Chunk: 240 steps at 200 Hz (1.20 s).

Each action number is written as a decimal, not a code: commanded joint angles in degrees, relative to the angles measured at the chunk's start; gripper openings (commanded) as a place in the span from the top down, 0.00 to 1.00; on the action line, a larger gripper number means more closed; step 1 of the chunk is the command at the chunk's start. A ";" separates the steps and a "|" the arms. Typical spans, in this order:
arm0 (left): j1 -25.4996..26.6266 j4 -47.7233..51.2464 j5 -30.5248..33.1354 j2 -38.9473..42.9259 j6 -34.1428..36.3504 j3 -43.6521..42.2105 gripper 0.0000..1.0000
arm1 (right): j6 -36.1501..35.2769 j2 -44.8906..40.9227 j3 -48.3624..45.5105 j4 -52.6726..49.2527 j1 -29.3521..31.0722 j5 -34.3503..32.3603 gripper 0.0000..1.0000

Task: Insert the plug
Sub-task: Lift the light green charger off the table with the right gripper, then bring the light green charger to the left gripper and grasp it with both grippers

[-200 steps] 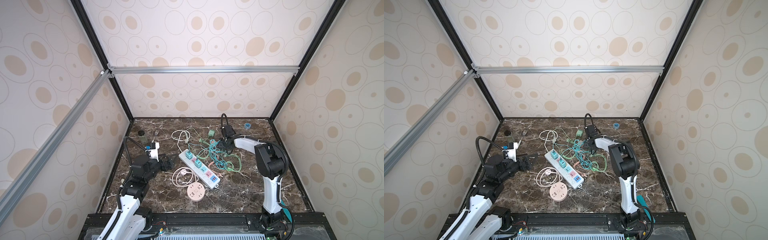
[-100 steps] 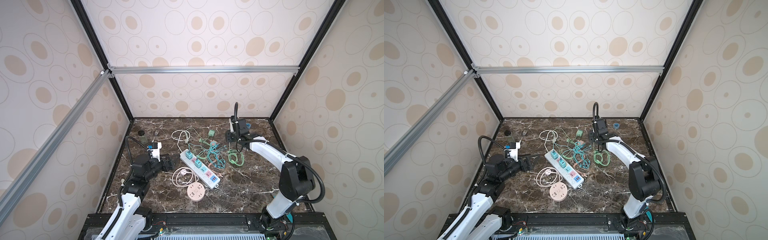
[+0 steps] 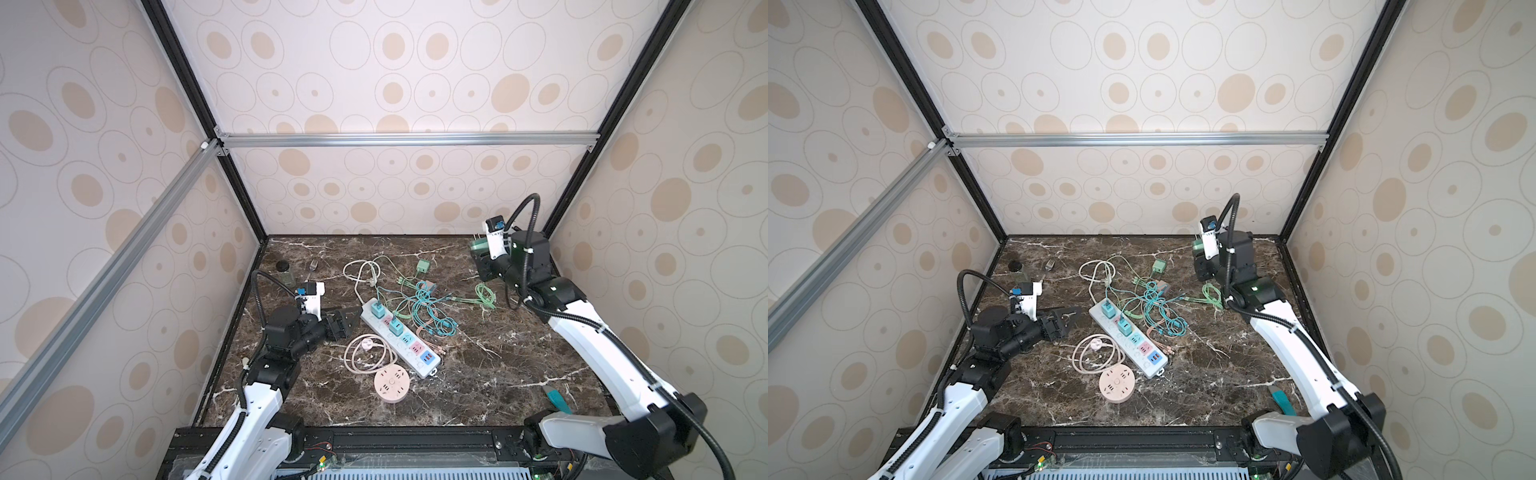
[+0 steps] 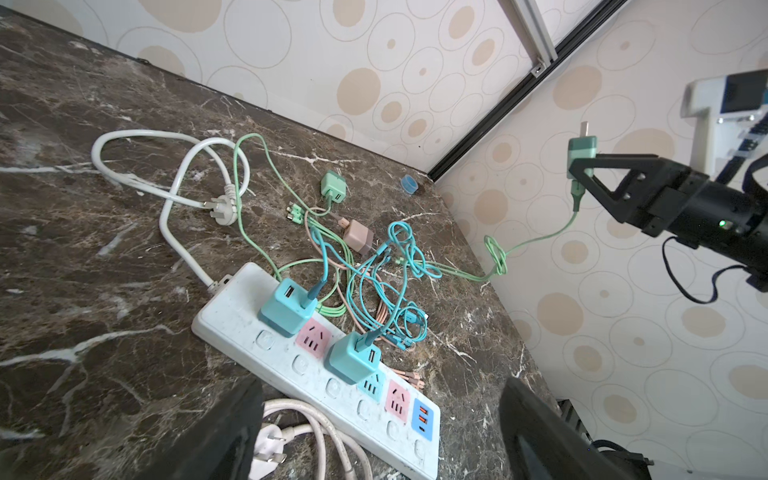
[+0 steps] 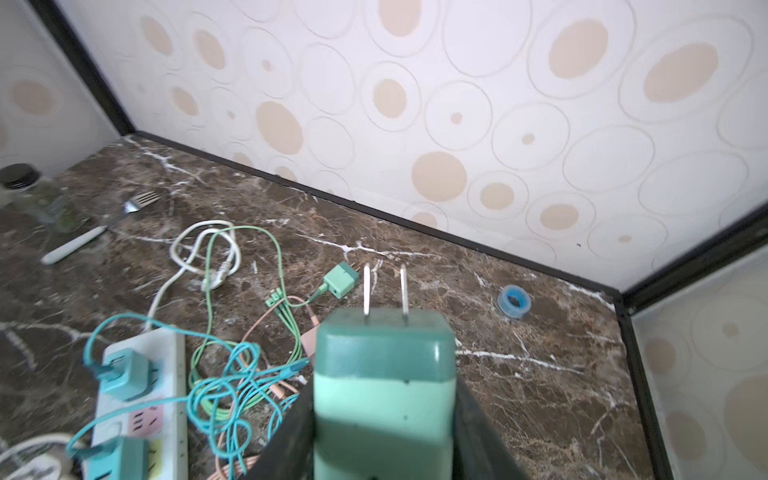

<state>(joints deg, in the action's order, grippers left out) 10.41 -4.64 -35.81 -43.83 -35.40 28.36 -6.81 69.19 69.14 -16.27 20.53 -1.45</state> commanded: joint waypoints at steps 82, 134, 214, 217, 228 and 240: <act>5.64 0.81 -10.93 0.77 -0.98 8.68 0.13 | -12.18 -11.09 -11.68 4.12 13.50 10.24 0.71; 16.59 0.66 -9.98 -3.40 1.09 10.88 0.17 | -14.52 -13.55 -18.00 7.14 19.93 8.93 0.72; 22.80 1.33 -9.19 -9.84 4.06 13.28 0.24 | -18.35 -11.61 -19.25 8.27 26.57 6.78 0.72; 22.93 1.32 -9.17 -10.05 4.15 13.41 0.24 | -18.53 -11.38 -19.18 8.27 26.91 6.59 0.72; 23.41 1.48 -9.27 -10.77 4.33 13.78 0.25 | -19.23 -10.54 -18.81 8.03 28.23 6.02 0.72; 23.76 1.51 -9.27 -11.51 4.46 14.13 0.27 | -20.00 -9.68 -18.53 8.05 29.55 5.18 0.72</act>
<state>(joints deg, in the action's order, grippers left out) 33.15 -3.11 -44.64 -54.17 -32.91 39.31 -23.73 58.06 49.82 -9.80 47.57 5.32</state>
